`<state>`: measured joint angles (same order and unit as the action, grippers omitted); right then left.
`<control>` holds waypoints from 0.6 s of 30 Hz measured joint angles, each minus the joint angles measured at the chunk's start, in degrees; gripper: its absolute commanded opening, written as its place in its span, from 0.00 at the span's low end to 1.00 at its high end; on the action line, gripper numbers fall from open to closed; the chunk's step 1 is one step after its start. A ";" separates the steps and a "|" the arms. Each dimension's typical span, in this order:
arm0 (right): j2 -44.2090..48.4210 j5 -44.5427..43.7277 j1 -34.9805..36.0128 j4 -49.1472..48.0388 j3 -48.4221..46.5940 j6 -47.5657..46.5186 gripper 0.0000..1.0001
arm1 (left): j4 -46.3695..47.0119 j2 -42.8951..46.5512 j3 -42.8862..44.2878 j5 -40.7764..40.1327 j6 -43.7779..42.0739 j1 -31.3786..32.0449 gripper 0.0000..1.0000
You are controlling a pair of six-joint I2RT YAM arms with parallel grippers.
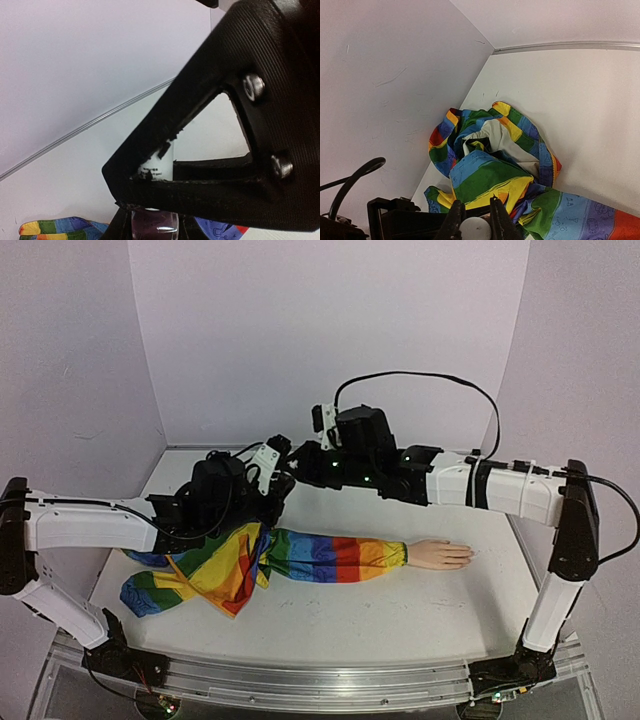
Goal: Paint the nails
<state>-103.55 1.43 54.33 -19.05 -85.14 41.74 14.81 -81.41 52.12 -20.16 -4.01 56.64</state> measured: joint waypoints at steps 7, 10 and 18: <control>-0.04 2.34 -0.42 0.26 0.07 -4.57 0.00 | -0.39 0.15 -0.15 4.94 1.01 -1.20 0.00; 0.57 12.98 -2.62 -0.11 0.85 -12.11 0.00 | -0.57 2.08 -1.29 16.44 1.60 -4.24 0.00; 4.44 61.72 -6.78 0.55 4.13 -31.32 0.00 | -2.97 7.06 -1.57 64.32 8.55 -7.82 0.00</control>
<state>-99.11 63.16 47.55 -18.50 -81.01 10.41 11.84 -74.35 50.54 44.16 4.54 48.82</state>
